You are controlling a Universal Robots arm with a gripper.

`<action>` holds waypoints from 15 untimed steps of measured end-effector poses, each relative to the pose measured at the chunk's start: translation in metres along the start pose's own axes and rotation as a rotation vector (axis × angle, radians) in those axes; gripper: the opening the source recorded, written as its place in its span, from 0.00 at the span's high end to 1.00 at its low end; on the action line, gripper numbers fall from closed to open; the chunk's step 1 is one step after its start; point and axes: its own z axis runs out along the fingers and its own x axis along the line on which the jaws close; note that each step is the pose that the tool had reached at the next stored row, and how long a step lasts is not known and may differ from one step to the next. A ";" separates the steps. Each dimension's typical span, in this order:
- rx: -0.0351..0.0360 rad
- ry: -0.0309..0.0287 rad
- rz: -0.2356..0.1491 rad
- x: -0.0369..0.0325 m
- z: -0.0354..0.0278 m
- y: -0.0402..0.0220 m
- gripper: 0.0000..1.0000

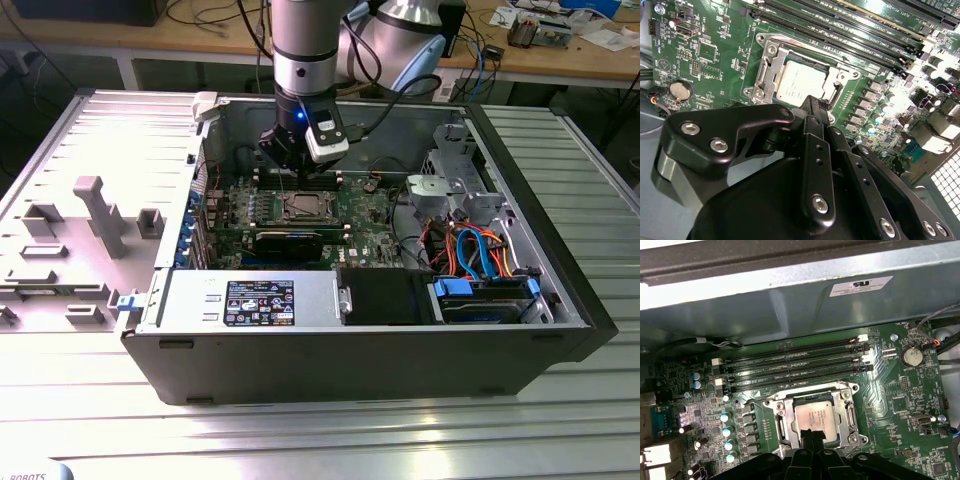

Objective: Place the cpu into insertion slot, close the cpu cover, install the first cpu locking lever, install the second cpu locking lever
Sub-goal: 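Install the first cpu locking lever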

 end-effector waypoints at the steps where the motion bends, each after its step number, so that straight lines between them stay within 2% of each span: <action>1: 0.0000 0.0000 0.000 0.0001 0.0000 0.0000 0.89; 11: 0.0000 0.0000 0.000 0.0009 0.0000 -0.0001 0.89; 13: 0.0000 -0.0001 0.000 0.0027 -0.0001 -0.0005 0.89; 15: -0.0001 0.0000 0.000 0.0076 -0.0002 -0.0013 0.89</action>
